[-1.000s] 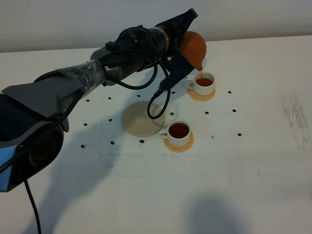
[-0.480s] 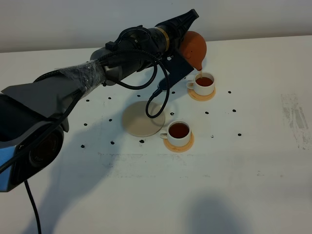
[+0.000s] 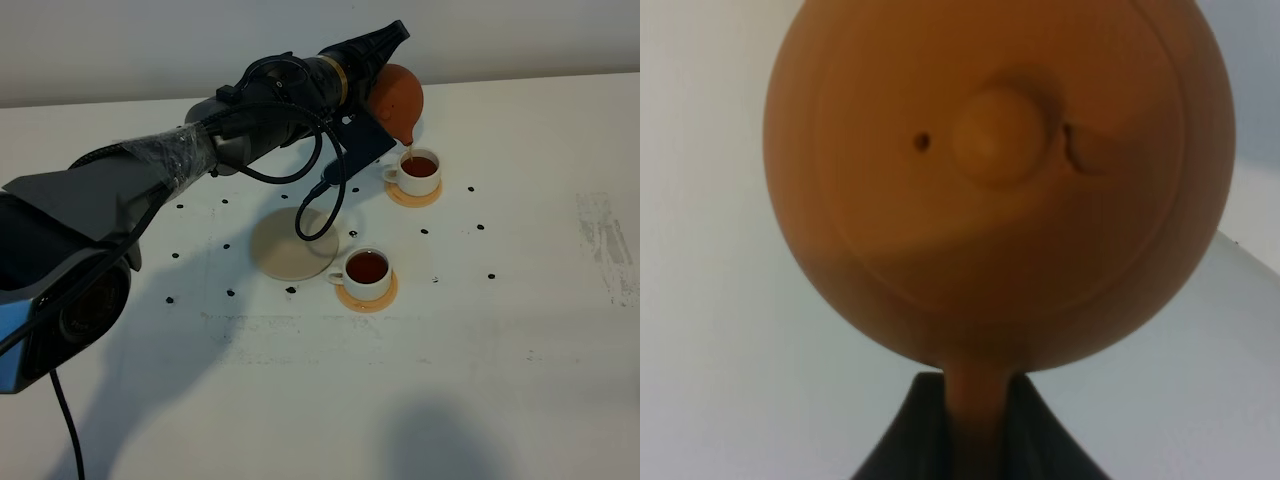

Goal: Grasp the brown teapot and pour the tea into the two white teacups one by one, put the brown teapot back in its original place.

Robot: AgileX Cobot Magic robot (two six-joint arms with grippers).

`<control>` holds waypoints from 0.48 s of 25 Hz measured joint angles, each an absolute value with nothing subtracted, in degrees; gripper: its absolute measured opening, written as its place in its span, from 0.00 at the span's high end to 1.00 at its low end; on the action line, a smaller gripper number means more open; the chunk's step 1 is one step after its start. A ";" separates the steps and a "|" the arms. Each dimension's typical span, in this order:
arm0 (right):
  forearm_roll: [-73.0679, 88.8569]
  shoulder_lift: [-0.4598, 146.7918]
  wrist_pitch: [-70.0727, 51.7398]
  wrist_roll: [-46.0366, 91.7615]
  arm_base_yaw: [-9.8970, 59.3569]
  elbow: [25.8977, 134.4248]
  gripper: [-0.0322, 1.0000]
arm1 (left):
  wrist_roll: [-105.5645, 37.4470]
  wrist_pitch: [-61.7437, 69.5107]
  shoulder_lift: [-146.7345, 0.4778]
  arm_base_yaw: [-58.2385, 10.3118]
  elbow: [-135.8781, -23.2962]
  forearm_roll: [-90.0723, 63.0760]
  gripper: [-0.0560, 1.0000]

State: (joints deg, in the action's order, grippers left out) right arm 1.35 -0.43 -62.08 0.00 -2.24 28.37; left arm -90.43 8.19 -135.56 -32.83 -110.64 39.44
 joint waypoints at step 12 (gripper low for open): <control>1.35 -0.43 -62.08 0.00 -2.24 28.37 0.54 | -91.01 7.18 -135.56 -32.83 -110.64 39.63 0.85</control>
